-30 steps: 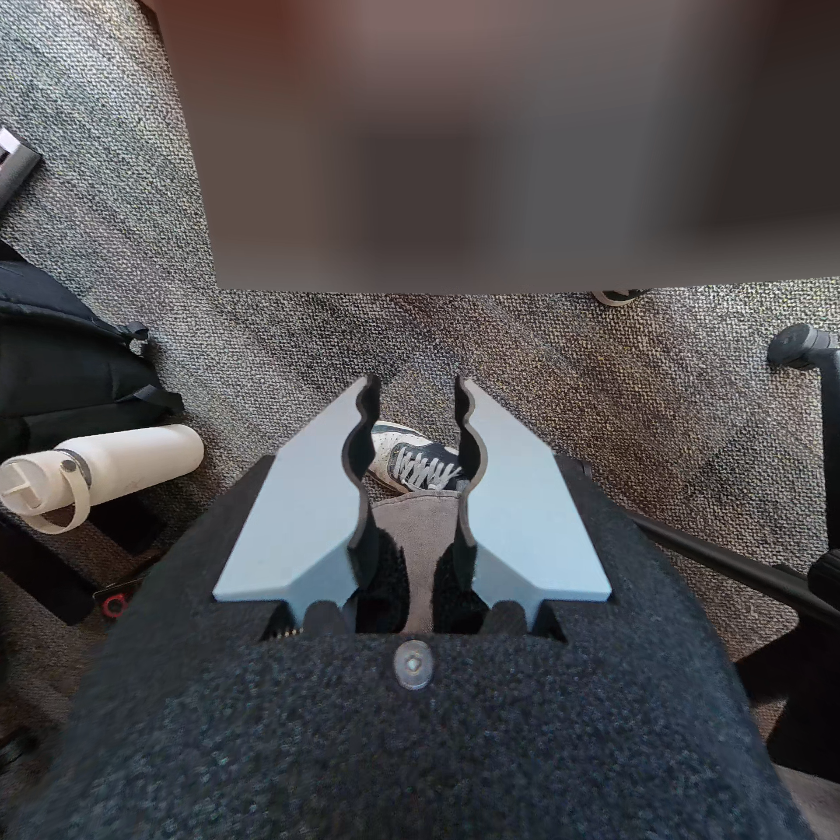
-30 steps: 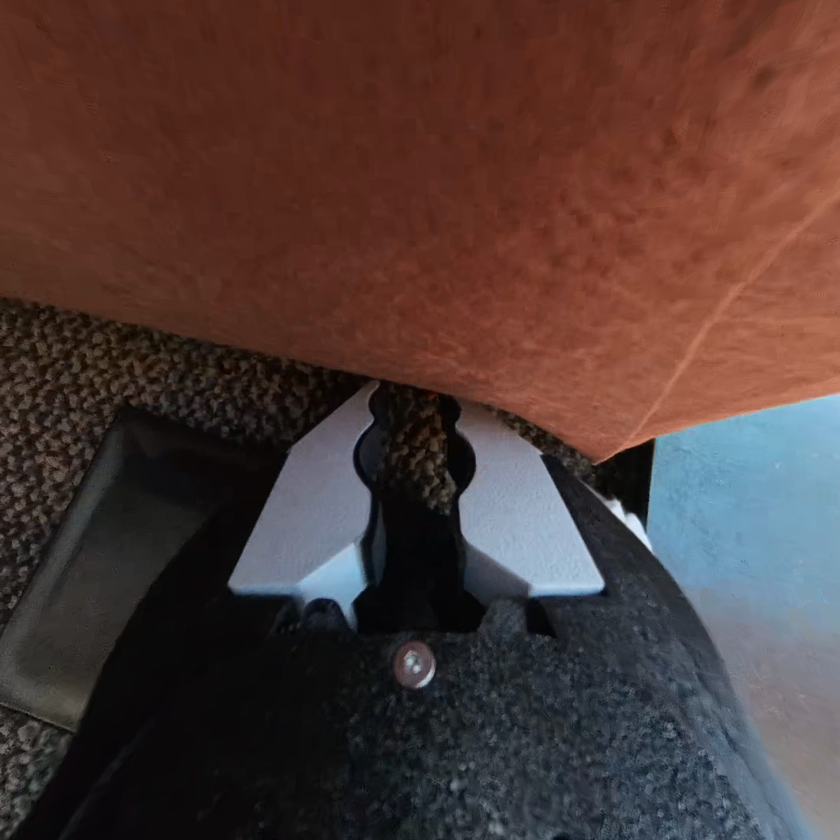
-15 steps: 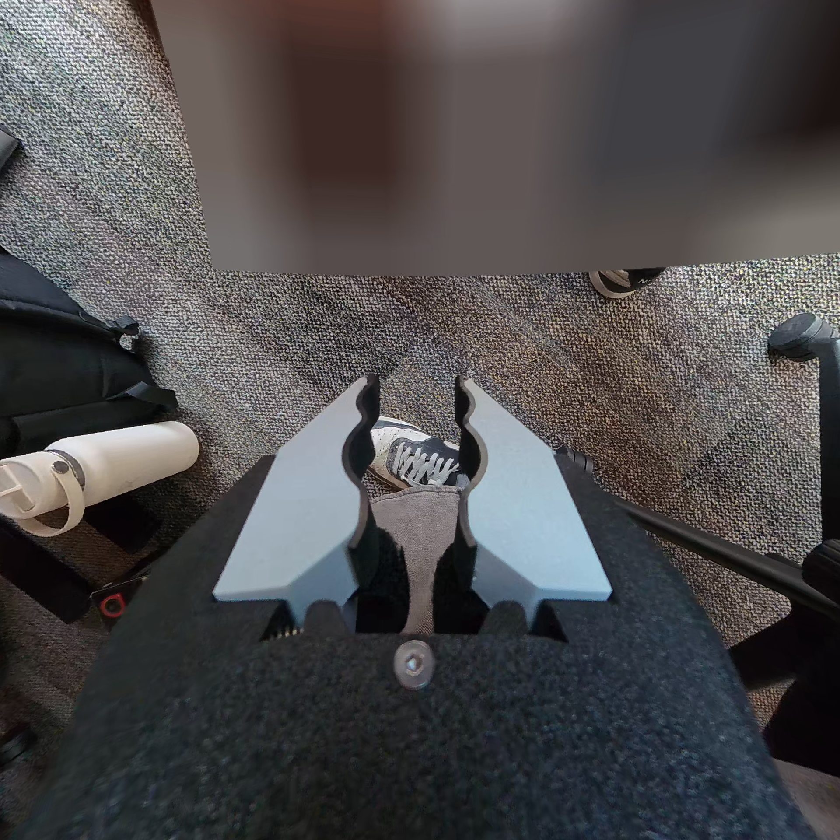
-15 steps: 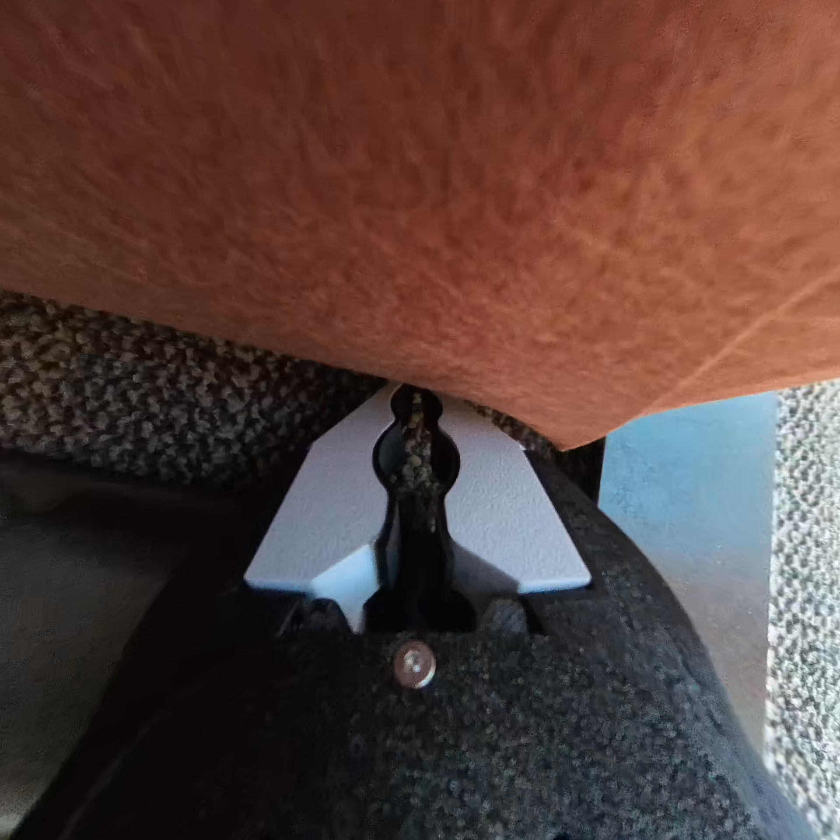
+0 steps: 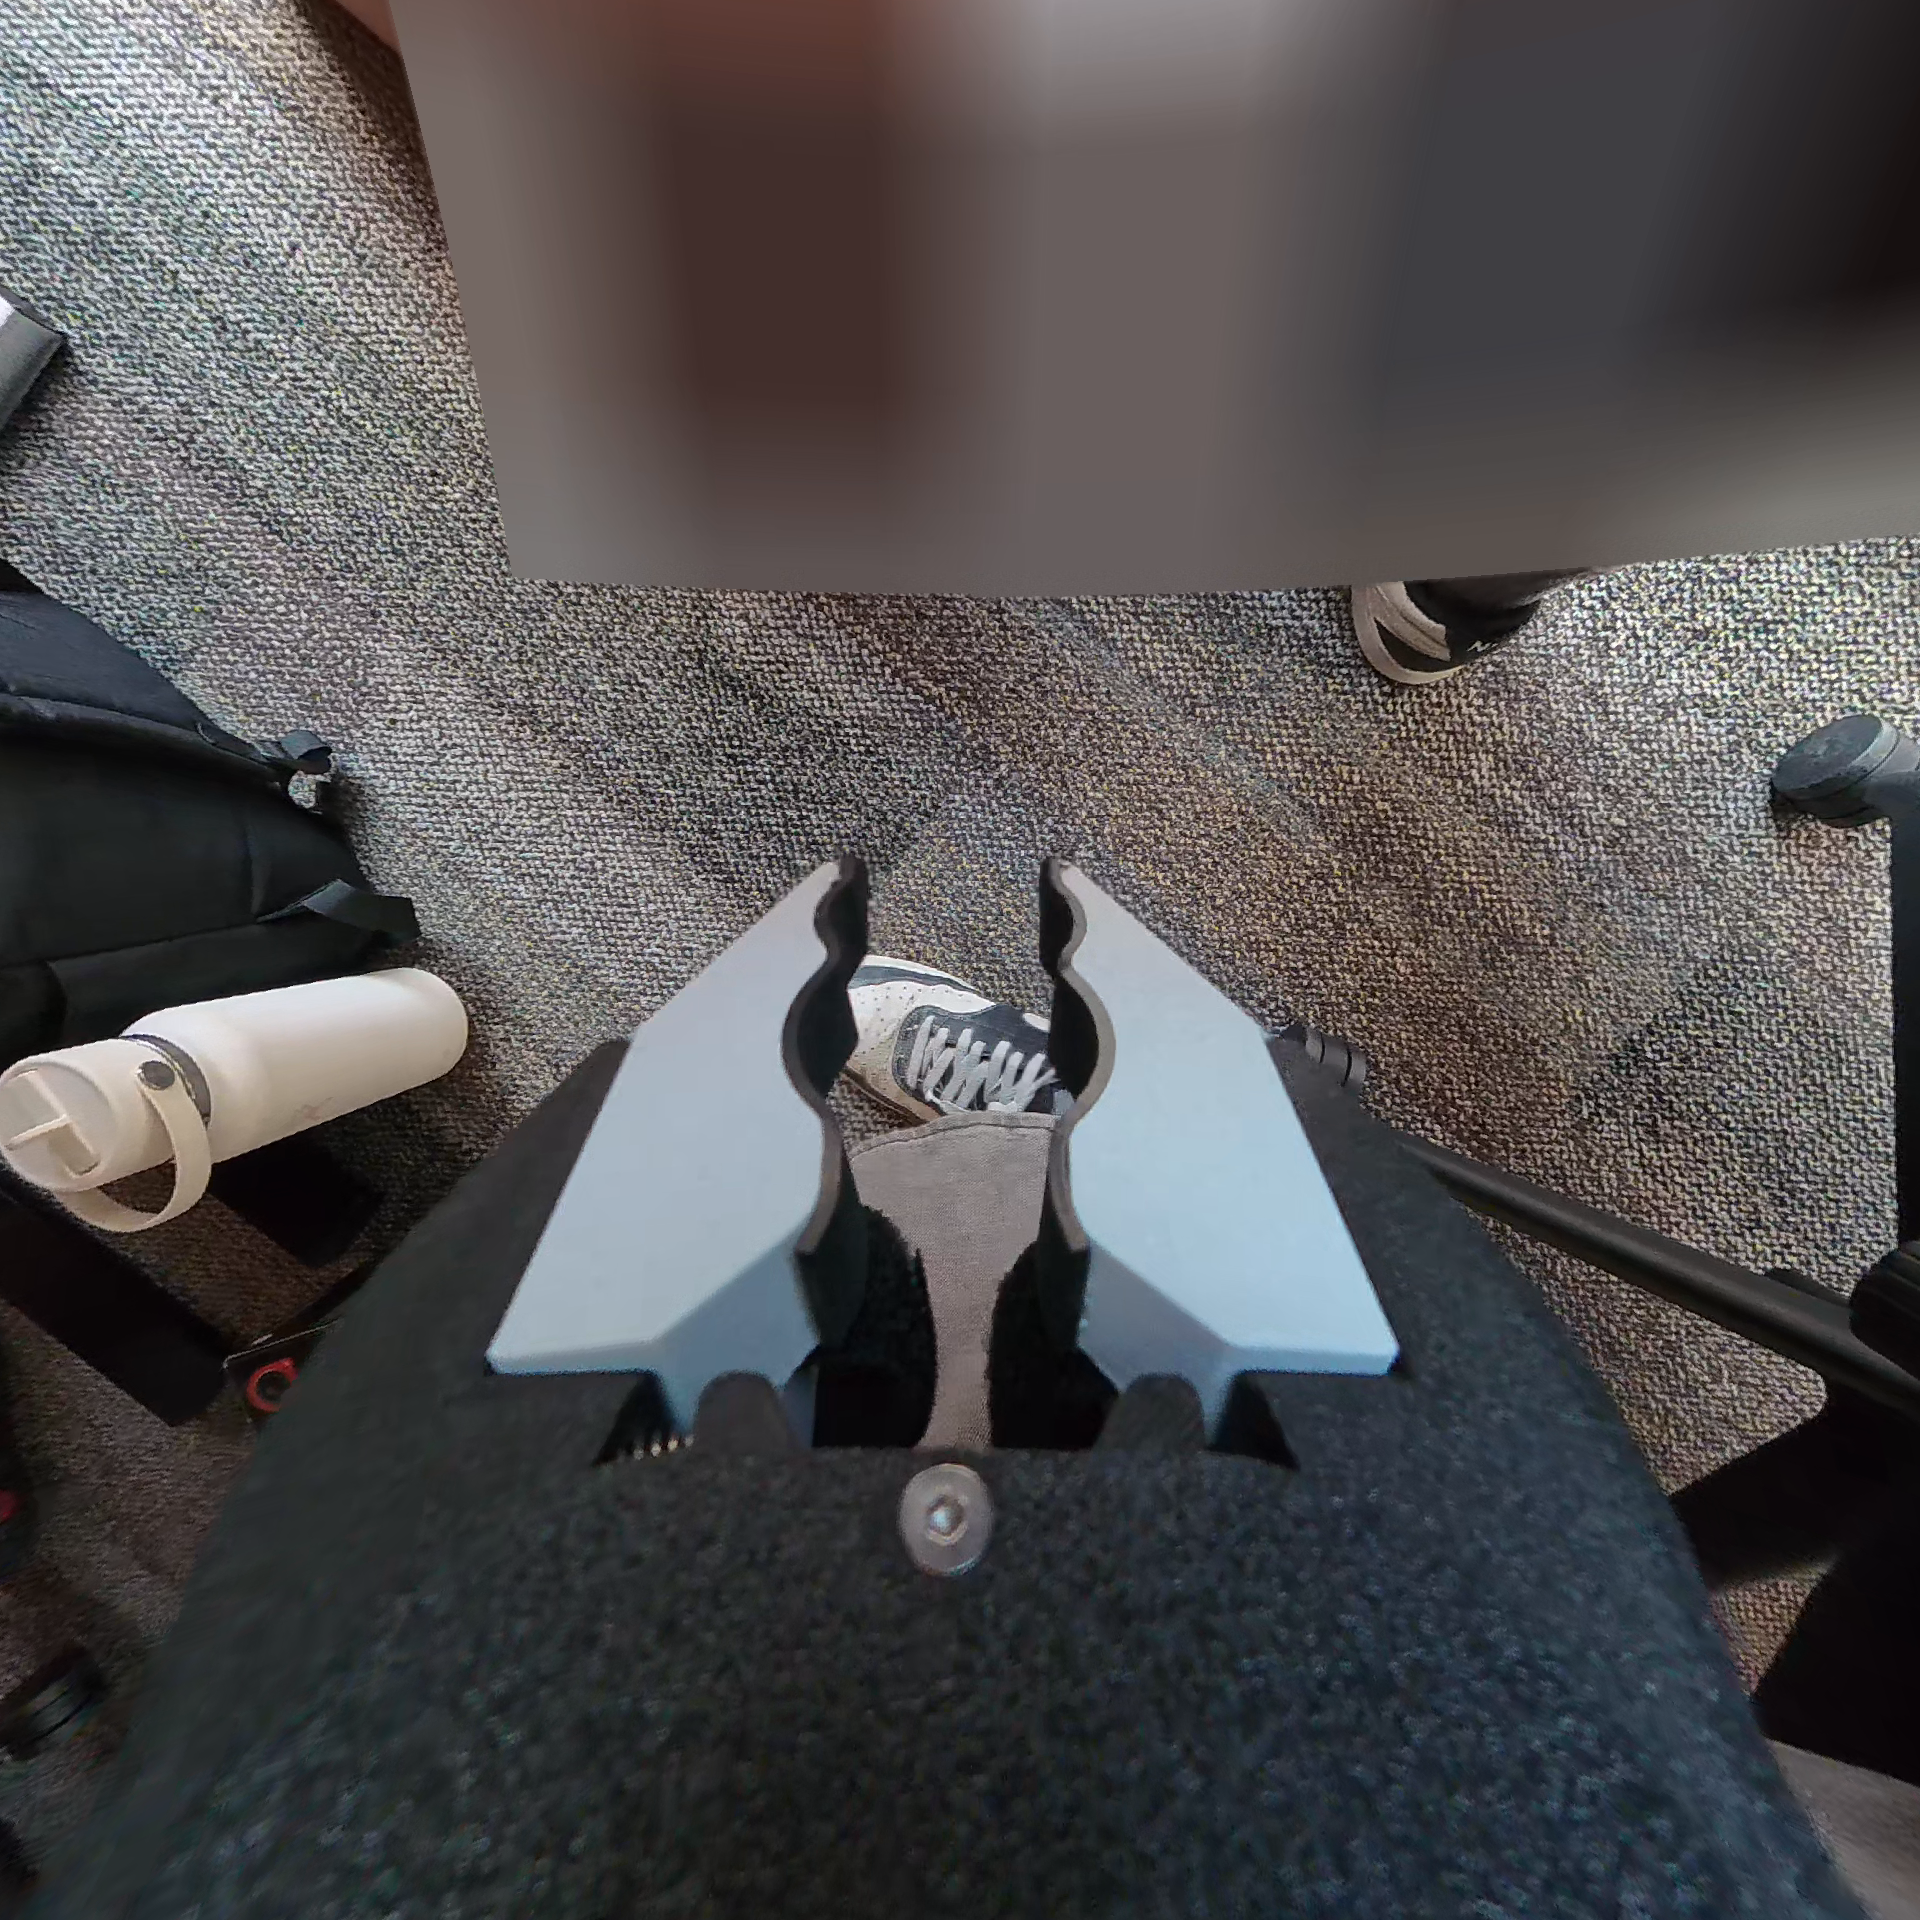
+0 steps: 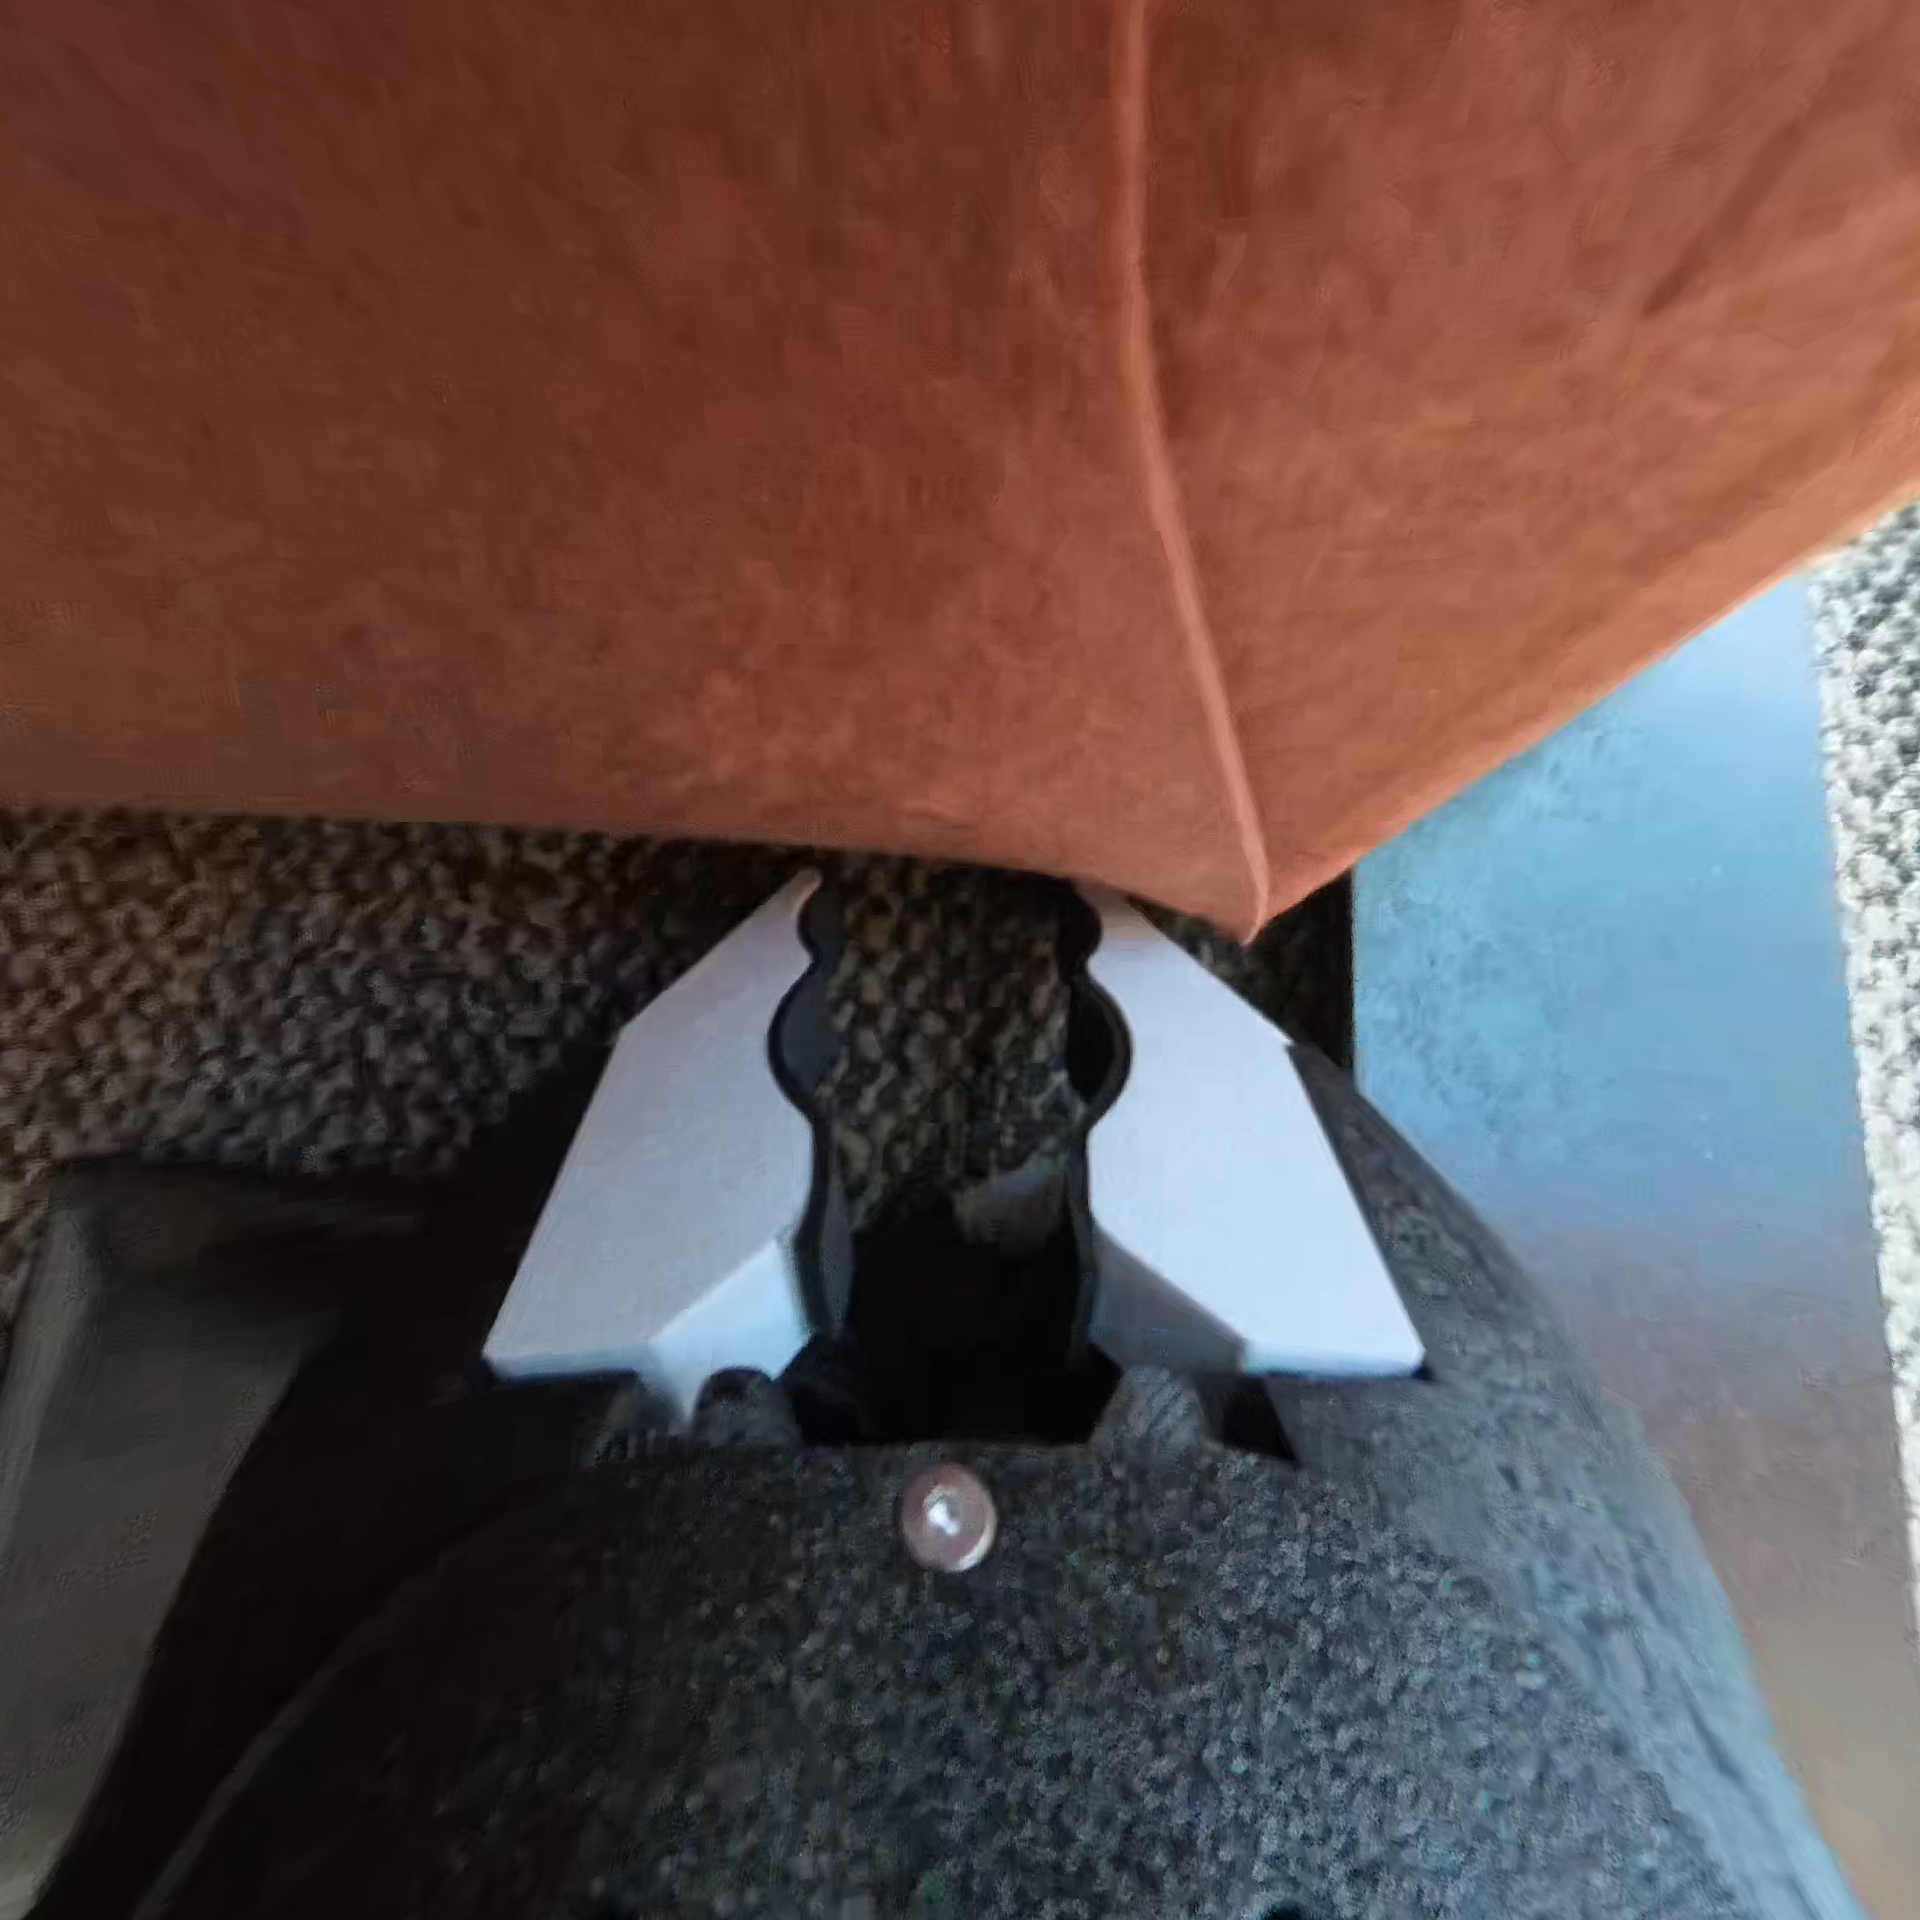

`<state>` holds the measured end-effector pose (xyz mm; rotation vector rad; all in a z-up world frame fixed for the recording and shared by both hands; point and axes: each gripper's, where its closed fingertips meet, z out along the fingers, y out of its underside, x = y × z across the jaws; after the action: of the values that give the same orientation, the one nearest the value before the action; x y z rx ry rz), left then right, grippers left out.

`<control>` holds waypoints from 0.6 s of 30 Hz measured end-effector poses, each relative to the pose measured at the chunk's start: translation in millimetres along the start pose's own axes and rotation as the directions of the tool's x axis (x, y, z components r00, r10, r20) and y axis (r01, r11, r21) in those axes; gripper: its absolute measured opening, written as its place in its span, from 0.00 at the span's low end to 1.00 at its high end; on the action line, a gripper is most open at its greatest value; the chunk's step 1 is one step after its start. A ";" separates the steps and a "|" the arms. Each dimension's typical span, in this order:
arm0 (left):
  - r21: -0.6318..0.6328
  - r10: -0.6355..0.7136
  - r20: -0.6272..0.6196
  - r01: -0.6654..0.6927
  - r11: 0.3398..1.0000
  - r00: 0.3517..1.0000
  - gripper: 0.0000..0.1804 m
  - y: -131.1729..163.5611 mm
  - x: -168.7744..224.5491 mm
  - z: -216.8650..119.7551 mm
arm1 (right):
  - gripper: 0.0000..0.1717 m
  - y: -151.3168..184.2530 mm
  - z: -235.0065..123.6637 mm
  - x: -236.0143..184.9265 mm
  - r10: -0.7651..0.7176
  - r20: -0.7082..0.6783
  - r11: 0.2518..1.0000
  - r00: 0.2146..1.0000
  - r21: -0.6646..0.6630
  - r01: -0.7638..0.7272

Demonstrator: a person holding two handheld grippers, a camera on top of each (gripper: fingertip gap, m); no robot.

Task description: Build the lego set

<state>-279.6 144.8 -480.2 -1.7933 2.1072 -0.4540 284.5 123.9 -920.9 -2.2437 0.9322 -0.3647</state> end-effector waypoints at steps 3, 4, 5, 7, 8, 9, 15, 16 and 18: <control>-0.002 -0.015 -0.006 0.015 1.000 1.000 0.18 0.7 -1.6 0.9 | 0.25 -11.5 9.5 3.0 -0.061 -0.025 0.998 0.998 0.003 0.061; -0.003 -0.017 -0.006 0.016 1.000 1.000 0.18 1.0 -2.4 1.5 | 0.25 -14.8 11.4 3.1 -0.059 -0.015 0.998 0.998 0.012 0.059; -0.006 -0.016 -0.005 0.016 1.000 1.000 0.18 1.4 -3.2 2.5 | 0.25 -18.1 12.8 3.1 -0.061 -0.009 0.998 0.998 0.021 0.062; -0.019 -0.017 -0.010 0.017 1.000 1.000 0.18 2.9 -3.4 5.0 | 0.30 -19.9 12.8 -3.2 -0.074 0.029 0.997 0.997 0.037 0.073; -0.023 -0.015 -0.013 0.015 1.000 1.000 0.18 2.9 -3.1 6.0 | 0.30 -17.0 11.4 -8.0 -0.081 0.052 0.996 0.995 0.031 0.080; -0.023 -0.012 -0.014 0.011 1.000 1.000 0.18 1.9 -3.0 6.6 | 0.29 -14.4 7.9 -16.0 -0.099 0.084 0.995 0.992 0.040 0.096; -0.018 -0.002 -0.014 0.002 1.000 1.000 0.18 -1.8 -2.1 6.7 | 0.30 -7.6 8.9 -19.2 -0.104 0.071 0.995 0.992 0.009 0.103; -0.021 0.001 -0.009 -0.001 1.000 1.000 0.18 -0.7 -2.7 6.8 | 0.29 -7.7 8.8 -18.2 -0.094 0.073 0.996 0.993 0.010 0.094; -0.025 -0.004 -0.009 0.004 1.000 1.000 0.18 0.8 -3.6 6.9 | 0.28 -7.3 8.1 -19.6 -0.124 0.065 0.992 0.990 0.014 0.123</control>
<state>-276.7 148.3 -486.5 -1.8126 2.1251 -0.4398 278.4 145.4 -922.0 -2.2962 0.7583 -0.3473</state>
